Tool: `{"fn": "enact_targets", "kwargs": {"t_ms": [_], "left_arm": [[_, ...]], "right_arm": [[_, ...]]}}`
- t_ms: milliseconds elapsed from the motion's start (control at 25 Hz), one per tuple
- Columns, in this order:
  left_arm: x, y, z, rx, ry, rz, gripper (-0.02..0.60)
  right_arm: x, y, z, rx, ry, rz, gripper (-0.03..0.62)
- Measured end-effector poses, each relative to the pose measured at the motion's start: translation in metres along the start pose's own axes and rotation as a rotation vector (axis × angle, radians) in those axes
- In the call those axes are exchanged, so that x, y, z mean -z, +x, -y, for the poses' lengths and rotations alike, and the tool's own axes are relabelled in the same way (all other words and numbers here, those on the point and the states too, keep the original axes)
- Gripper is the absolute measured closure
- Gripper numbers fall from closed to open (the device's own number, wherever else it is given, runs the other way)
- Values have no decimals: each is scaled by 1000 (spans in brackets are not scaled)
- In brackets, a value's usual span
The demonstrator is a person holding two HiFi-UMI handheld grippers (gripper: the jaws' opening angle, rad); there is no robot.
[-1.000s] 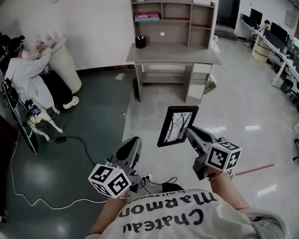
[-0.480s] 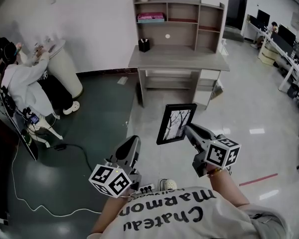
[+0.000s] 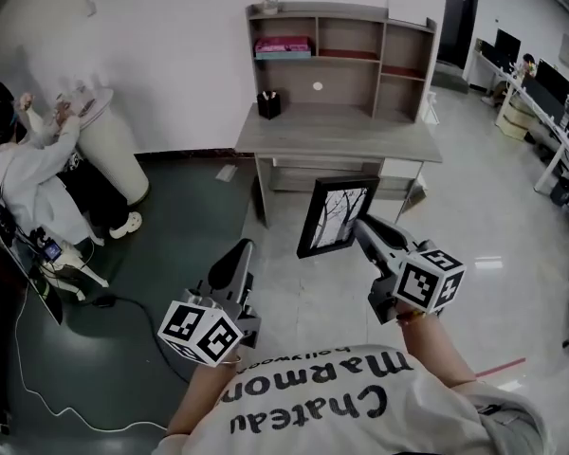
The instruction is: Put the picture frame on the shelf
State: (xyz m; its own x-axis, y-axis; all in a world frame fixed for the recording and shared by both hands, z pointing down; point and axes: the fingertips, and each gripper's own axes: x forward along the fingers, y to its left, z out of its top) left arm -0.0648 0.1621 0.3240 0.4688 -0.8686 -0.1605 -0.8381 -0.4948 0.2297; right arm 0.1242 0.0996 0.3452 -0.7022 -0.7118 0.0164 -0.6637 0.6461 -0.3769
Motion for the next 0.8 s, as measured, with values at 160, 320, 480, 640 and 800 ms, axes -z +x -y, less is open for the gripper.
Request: {"fn": "enact_targets", "kwargs": {"t_ms": [160,320,480,640,800], "left_arm": [[20,27,-10,-11,-44,-15,565],[47,41,-11,-8,-85,-71,565],[65,53,-9,10,-98,-107,565],[83,64,-9,17,-107,-150,565],[89,81,-19,17,-121,-164,565]], "right_arm": [[9,11,35,24,24,-35,526],[26,11,60,54,86,-69,526],[35,13,77,60,153,-75,525],[47,11,92,91,176,-100,525],[49,21,109,104,211,-109,525]]}}
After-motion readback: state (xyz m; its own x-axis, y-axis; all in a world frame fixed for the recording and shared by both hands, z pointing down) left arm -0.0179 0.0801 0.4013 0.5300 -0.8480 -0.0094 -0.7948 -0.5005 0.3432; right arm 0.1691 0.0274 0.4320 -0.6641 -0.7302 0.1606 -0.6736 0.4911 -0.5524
